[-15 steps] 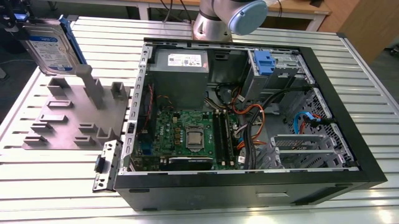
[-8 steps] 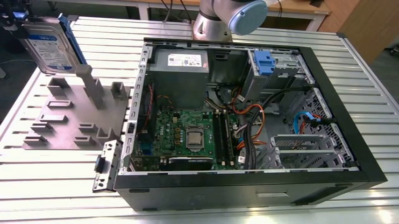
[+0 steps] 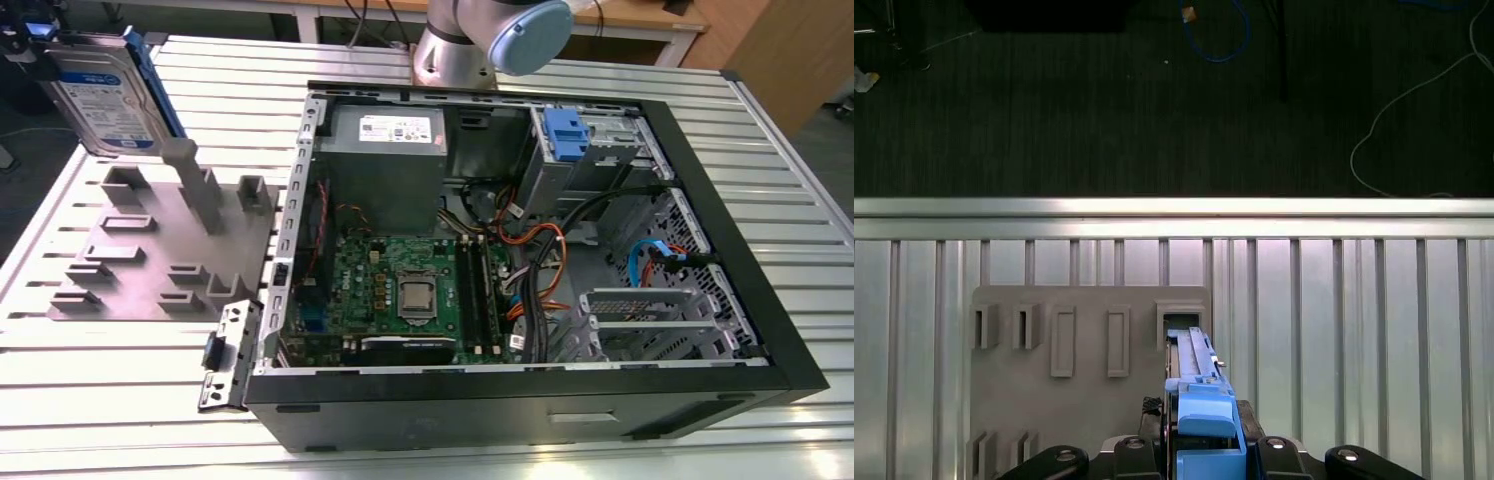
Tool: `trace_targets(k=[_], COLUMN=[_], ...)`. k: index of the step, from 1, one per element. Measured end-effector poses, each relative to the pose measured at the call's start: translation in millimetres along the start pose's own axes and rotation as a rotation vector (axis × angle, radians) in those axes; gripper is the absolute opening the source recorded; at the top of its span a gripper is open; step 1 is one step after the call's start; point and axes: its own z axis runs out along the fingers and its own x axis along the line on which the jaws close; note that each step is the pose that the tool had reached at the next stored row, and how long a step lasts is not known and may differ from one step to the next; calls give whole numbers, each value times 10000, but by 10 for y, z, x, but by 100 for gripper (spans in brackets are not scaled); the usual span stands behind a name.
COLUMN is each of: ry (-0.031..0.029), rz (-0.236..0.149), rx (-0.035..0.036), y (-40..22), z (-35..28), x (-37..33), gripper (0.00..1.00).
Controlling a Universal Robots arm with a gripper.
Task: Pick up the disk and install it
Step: 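Pick up the disk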
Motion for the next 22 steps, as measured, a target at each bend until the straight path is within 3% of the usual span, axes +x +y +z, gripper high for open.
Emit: trace_targets(k=[22], ry=[0], rz=[0], rx=[-1], y=[1], z=[-43], x=[-2], gripper=[37])
